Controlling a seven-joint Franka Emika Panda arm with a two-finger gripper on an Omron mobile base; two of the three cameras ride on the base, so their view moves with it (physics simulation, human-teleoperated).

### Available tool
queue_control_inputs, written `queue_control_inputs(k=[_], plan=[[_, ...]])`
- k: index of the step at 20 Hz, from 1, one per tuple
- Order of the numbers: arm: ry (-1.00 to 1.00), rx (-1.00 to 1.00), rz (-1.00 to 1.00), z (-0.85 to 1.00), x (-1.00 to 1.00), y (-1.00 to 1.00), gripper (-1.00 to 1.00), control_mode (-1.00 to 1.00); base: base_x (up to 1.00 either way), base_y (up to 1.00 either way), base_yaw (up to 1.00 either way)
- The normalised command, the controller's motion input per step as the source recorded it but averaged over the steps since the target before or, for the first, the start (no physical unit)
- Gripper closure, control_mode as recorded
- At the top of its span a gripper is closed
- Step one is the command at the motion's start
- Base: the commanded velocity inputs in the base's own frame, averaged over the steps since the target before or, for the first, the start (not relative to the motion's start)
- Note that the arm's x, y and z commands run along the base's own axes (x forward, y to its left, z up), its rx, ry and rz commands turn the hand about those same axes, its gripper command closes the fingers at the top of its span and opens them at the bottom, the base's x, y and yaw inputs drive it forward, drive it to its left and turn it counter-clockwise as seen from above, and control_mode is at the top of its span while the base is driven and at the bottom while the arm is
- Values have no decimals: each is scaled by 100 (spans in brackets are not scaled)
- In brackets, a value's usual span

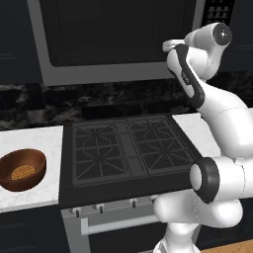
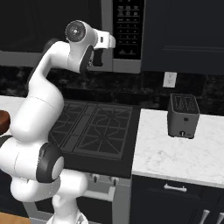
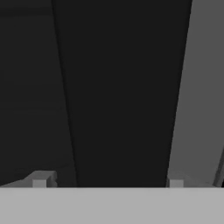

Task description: Open the microwave, place the bowl with waffle inside the microwave, then close the microwave door and turn it on.

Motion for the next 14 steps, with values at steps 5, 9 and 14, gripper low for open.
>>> queue_control_inputs(k=[5,9,14], plan=[[0,0,0,-4,50,-1,-100,-100,0,0,0],[0,0,0,-16,44,0,100,-100,0,0,0],[0,0,0,-3,12,0,100,-100,0,0,0]])
